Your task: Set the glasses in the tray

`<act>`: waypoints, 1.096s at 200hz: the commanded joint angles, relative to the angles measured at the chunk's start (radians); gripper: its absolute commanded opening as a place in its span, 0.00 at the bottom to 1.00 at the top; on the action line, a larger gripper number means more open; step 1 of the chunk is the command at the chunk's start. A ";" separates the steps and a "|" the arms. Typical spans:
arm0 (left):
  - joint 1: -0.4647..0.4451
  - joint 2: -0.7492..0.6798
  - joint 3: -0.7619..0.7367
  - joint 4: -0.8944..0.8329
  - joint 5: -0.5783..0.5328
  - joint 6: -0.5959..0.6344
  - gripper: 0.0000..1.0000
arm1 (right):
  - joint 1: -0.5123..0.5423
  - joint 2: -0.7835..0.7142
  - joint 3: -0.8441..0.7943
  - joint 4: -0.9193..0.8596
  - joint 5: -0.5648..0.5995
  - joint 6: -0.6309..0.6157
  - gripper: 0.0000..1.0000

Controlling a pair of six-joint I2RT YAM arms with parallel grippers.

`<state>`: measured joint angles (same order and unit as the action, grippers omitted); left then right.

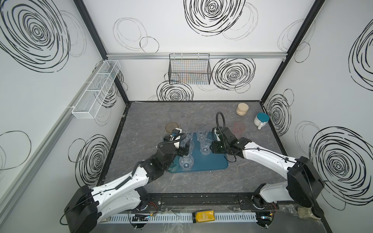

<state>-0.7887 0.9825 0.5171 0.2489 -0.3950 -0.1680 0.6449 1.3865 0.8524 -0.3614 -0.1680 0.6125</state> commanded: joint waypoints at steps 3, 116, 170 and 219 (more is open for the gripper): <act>0.010 0.009 -0.006 0.061 -0.011 -0.006 0.96 | 0.005 0.000 -0.004 0.043 -0.051 0.040 0.40; 0.011 -0.007 0.001 0.053 -0.016 -0.004 0.96 | 0.024 0.096 0.087 0.075 -0.035 -0.008 0.40; 0.028 -0.023 0.104 -0.065 -0.063 -0.020 0.96 | -0.072 0.019 0.193 -0.078 0.077 -0.129 0.47; 0.198 -0.027 0.194 -0.323 0.016 -0.083 0.96 | -0.299 -0.042 0.141 0.000 0.279 -0.161 0.52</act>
<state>-0.6678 0.9756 0.6758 0.0647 -0.3977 -0.2127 0.4255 1.3743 1.0237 -0.3771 -0.0486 0.4847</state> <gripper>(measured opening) 0.964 0.508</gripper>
